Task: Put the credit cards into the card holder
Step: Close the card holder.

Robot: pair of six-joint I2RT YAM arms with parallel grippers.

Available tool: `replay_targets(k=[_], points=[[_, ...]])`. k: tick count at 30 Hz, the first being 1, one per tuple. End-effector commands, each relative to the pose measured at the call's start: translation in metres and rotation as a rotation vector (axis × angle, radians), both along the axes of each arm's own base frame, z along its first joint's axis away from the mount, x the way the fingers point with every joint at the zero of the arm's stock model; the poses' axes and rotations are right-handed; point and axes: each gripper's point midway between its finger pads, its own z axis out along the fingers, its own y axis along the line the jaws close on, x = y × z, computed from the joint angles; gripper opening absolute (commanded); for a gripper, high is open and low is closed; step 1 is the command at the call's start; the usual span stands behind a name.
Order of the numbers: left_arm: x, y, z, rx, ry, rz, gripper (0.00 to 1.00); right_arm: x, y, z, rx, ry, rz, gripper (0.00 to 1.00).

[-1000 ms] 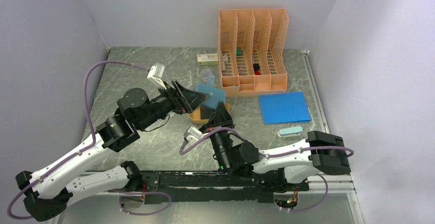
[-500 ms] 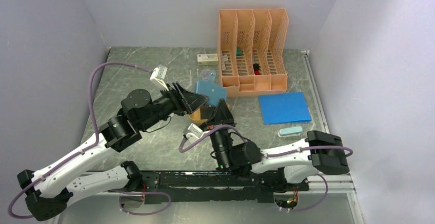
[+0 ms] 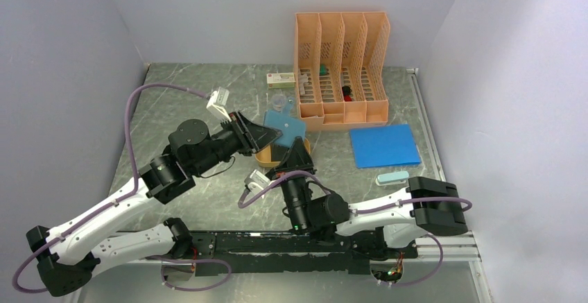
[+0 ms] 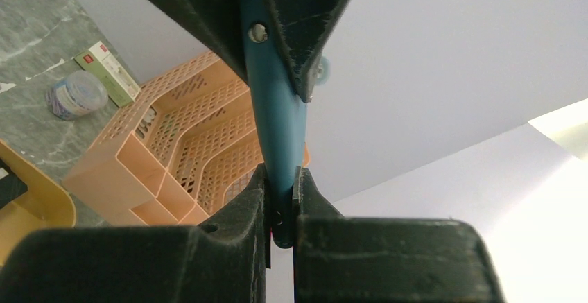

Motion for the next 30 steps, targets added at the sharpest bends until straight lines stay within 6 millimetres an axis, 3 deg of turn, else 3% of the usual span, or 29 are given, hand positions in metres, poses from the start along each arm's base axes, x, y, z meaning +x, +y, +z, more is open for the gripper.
replay_targets(k=[1, 2, 4, 7, 9, 11, 14, 16, 18, 23, 28, 30], points=[[0.007, 0.004, 0.003, 0.008, -0.004, 0.038, 0.13, -0.004, -0.007, 0.026, 0.174, -0.021, 0.028, 0.00], [0.008, 0.005, 0.001, 0.014, 0.000, 0.046, 0.06, -0.005, -0.008, 0.026, 0.180, -0.017, 0.026, 0.00], [0.010, 0.010, -0.002, 0.026, 0.011, 0.075, 0.05, -0.007, -0.008, 0.024, 0.194, -0.001, 0.031, 0.03], [0.017, 0.026, -0.005, 0.042, 0.015, 0.159, 0.05, -0.013, -0.007, 0.019, 0.207, 0.044, 0.050, 0.42], [0.022, 0.038, -0.004, 0.068, 0.007, 0.223, 0.05, -0.017, -0.003, 0.013, 0.215, 0.107, 0.078, 0.56], [0.027, 0.051, -0.005, 0.112, 0.003, 0.284, 0.05, -0.022, 0.013, 0.002, 0.228, 0.226, 0.152, 0.62], [0.031, 0.066, -0.002, 0.187, -0.018, 0.337, 0.05, -0.038, 0.038, -0.017, 0.306, 0.513, 0.331, 0.64], [0.029, 0.078, -0.004, 0.233, -0.023, 0.361, 0.05, -0.044, 0.039, -0.006, 0.436, 0.611, 0.444, 0.64], [0.023, 0.081, -0.005, 0.258, -0.052, 0.335, 0.05, -0.034, 0.034, 0.014, 0.606, 0.712, 0.528, 0.64], [-0.009, 0.063, -0.006, 0.263, -0.147, 0.104, 0.05, 0.015, 0.008, 0.049, 0.964, 0.878, 0.654, 0.62], [-0.050, 0.040, -0.005, 0.256, -0.242, -0.180, 0.05, 0.029, 0.006, 0.045, 1.031, 1.043, 0.745, 0.56], [-0.061, 0.036, -0.005, 0.253, -0.264, -0.249, 0.05, 0.025, 0.002, 0.044, 1.060, 1.058, 0.801, 0.54]])
